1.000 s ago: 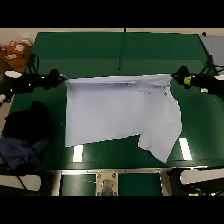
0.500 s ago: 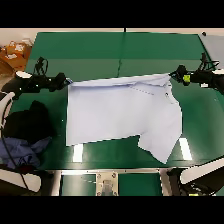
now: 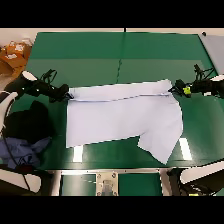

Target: Fold the shirts.

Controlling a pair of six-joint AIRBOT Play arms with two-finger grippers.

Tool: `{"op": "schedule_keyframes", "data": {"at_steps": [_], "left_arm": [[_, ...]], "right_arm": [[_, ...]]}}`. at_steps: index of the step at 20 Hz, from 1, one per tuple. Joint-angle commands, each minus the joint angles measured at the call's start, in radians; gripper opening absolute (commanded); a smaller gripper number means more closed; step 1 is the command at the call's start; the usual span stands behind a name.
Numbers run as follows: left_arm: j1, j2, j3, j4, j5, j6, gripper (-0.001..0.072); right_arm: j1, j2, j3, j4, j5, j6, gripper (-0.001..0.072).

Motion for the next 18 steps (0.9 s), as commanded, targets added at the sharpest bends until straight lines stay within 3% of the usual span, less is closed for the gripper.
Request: {"op": "schedule_keyframes", "data": {"at_steps": [1, 5, 6, 7, 8, 11, 12, 13, 16, 17, 18], "left_arm": [[-0.055, -0.001, 0.001, 0.046, -0.013, -0.05, 0.0022], [-0.071, 0.001, 0.002, 0.046, -0.018, -0.075, 0.0046], [-0.069, 0.004, 0.003, 0.046, -0.029, -0.076, 0.0325], [-0.068, 0.005, 0.018, 0.049, -0.06, -0.089, 0.0537], [-0.068, 0.005, 0.042, 0.062, -0.111, -0.103, 0.0546], [-0.068, 0.042, 0.128, 0.283, -0.308, -0.189, 0.0546], [-0.068, 0.071, 0.132, 0.375, -0.34, -0.214, 0.0545], [-0.068, 0.111, 0.131, 0.463, -0.366, -0.233, 0.0545], [-0.068, 0.245, 0.11, 0.521, -0.398, -0.232, 0.0544], [-0.068, 0.306, 0.072, 0.515, -0.39, -0.236, 0.0544], [-0.068, 0.367, 0.018, 0.504, -0.373, -0.245, 0.0446]], "right_arm": [[0.0, 0.002, -0.017, -0.033, 0.011, 0.02, 0.0014], [-0.001, 0.002, -0.017, -0.033, 0.02, 0.02, 0.0036], [-0.001, 0.002, -0.013, -0.034, 0.021, 0.02, 0.022], [-0.001, 0.002, -0.004, -0.033, 0.028, 0.021, 0.0394], [-0.001, 0.002, 0.014, -0.034, 0.05, 0.021, 0.041], [-0.023, 0.01, 0.097, -0.09, 0.166, 0.085, 0.0401], [-0.036, 0.02, 0.111, -0.106, 0.187, 0.103, 0.0315], [-0.055, 0.039, 0.111, -0.109, 0.201, 0.103, 0.0146], [-0.118, 0.112, 0.066, -0.121, 0.219, 0.105, 0.002], [-0.14, 0.146, 0.03, -0.129, 0.218, 0.108, 0.0016], [-0.163, 0.182, -0.013, -0.131, 0.216, 0.112, 0.0015]]}}
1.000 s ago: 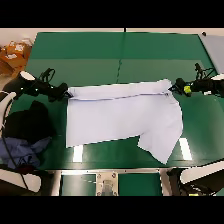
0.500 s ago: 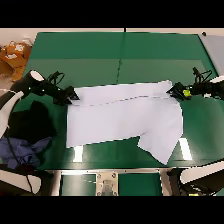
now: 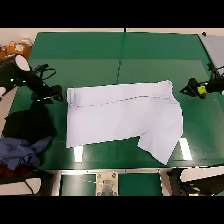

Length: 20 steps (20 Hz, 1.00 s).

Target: Fold the shirts.

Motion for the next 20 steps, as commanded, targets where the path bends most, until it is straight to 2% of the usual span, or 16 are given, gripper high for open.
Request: {"op": "schedule_keyframes", "data": {"at_steps": [1, 2, 7, 10, 11, 12, 13, 14, 18, 20], "left_arm": [[0.0, 0.208, -0.147, 0.058, 0.002, -0.043, 0.0139], [0.0, 0.286, -0.245, 0.04, 0.032, -0.047, 0.0021], [-0.004, 0.687, -0.762, -0.288, 0.257, -0.069, 0.002], [-0.06, 0.863, -0.961, -0.36, 0.38, -0.174, 0.0022], [-0.107, 0.898, -1.001, -0.36, 0.407, -0.222, 0.0097], [-0.148, 0.908, -1.03, -0.359, 0.439, -0.288, 0.0429], [-0.187, 0.907, -1.055, -0.36, 0.475, -0.378, 0.0678], [-0.225, 0.907, -1.078, -0.36, 0.514, -0.42, 0.0679], [-0.398, 0.907, -1.174, -0.356, 0.616, -0.643, 0.0679], [-0.449, 0.907, -1.205, -0.341, 0.729, -0.739, 0.0678]], "right_arm": [[-0.077, 0.116, -0.115, -0.022, 0.01, 0.023, 0.0015], [-0.097, 0.163, -0.175, -0.021, -0.018, 0.027, 0.0015], [-0.131, 0.407, -0.479, -0.01, -0.161, 0.037, 0.0015], [-0.13, 0.44, -0.541, 0.061, -0.172, 0.036, 0.0016], [-0.13, 0.44, -0.543, 0.071, -0.172, 0.036, 0.0016], [-0.131, 0.44, -0.543, 0.092, -0.184, 0.036, 0.0018], [-0.13, 0.44, -0.543, 0.112, -0.206, 0.036, 0.0034], [-0.129, 0.44, -0.542, 0.135, -0.238, 0.035, 0.0058], [-0.117, 0.44, -0.543, 0.193, -0.384, 0.027, 0.0055], [-0.108, 0.44, -0.543, 0.197, -0.433, 0.026, 0.0054]]}}
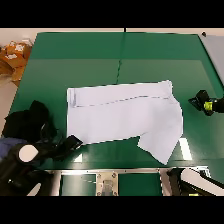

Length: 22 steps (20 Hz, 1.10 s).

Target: Fold the shirts.

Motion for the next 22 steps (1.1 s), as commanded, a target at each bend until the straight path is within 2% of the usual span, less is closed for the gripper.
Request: {"op": "schedule_keyframes", "data": {"at_steps": [1, 3, 5, 6, 8, 9, 10, 11, 14, 16, 17, 19, 22], "left_arm": [[-0.093, 0.009, -0.072, 0.009, 0.211, -0.197, 0.0672], [-0.093, 0.009, -0.101, 0.039, 0.321, -0.232, 0.0532], [-0.093, 0.009, -0.134, 0.06, 0.366, -0.288, 0.053], [-0.093, 0.009, -0.143, 0.082, 0.378, -0.312, 0.0436], [-0.083, 0.009, -0.145, 0.108, 0.428, -0.32, 0.037], [-0.07, 0.009, -0.145, 0.134, 0.457, -0.32, 0.0148], [-0.052, 0.009, -0.145, 0.151, 0.486, -0.319, 0.0036], [-0.029, 0.009, -0.144, 0.161, 0.509, -0.318, 0.0022], [0.06, 0.009, -0.129, 0.163, 0.507, -0.222, 0.0022], [0.108, 0.009, -0.114, 0.162, 0.511, -0.138, 0.0022], [0.119, 0.009, -0.113, 0.162, 0.523, -0.105, 0.0022], [0.124, 0.009, -0.114, 0.163, 0.563, -0.061, 0.0023], [0.124, 0.009, -0.114, 0.16, 0.554, -0.029, 0.0023]], "right_arm": [[0.012, 0.002, -0.003, 0.036, -0.107, -0.005, 0.0054], [0.02, 0.002, -0.003, 0.037, -0.114, -0.005, 0.0054], [0.032, 0.002, -0.003, 0.037, -0.128, -0.004, 0.0054], [0.038, 0.002, -0.003, 0.045, -0.134, -0.004, 0.0054], [0.044, 0.002, -0.003, 0.074, -0.14, -0.005, 0.0054], [0.046, 0.002, -0.003, 0.082, -0.141, -0.005, 0.0054], [0.046, 0.002, -0.003, 0.082, -0.14, -0.005, 0.0054], [0.046, 0.002, -0.003, 0.08, -0.14, -0.005, 0.0054], [0.04, 0.002, -0.003, 0.059, -0.122, -0.005, 0.0073], [0.011, 0.003, -0.003, 0.011, -0.032, -0.005, 0.0316], [-0.004, 0.002, -0.003, -0.005, 0.028, -0.004, 0.0361], [-0.009, 0.003, -0.016, -0.011, 0.138, 0.0, 0.0364], [-0.013, 0.003, -0.047, -0.063, 0.289, 0.063, 0.0355]]}}
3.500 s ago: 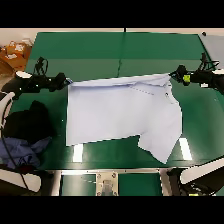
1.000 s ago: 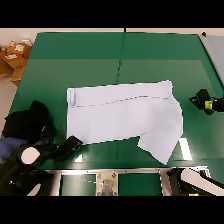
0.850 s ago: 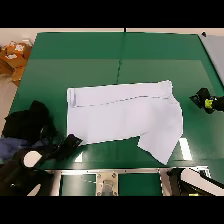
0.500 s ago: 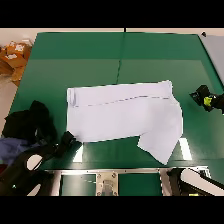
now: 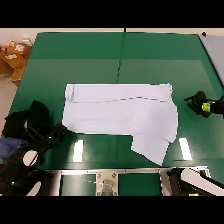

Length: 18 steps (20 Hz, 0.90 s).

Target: Fold the shirts.

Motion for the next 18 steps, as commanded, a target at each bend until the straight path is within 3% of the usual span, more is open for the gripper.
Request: {"op": "schedule_keyframes", "data": {"at_steps": [1, 4, 10, 18], "left_arm": [[0.012, 0.001, 0.002, -0.008, 0.011, 0.069, 0.0023], [0.012, 0.001, 0.002, -0.007, 0.003, 0.076, 0.0022], [0.012, 0.001, 0.002, -0.007, -0.006, 0.114, 0.0023], [0.012, 0.001, 0.002, -0.008, -0.055, 0.114, 0.0023]], "right_arm": [[-0.019, 0.003, -0.02, -0.126, 0.234, 0.083, 0.0356], [-0.046, 0.053, -0.052, -0.289, 0.363, 0.187, 0.0356], [-0.045, 0.187, -0.233, -0.361, 0.407, 0.267, 0.0356], [0.003, 0.185, -0.455, -0.333, 0.262, 0.228, 0.0366]]}}
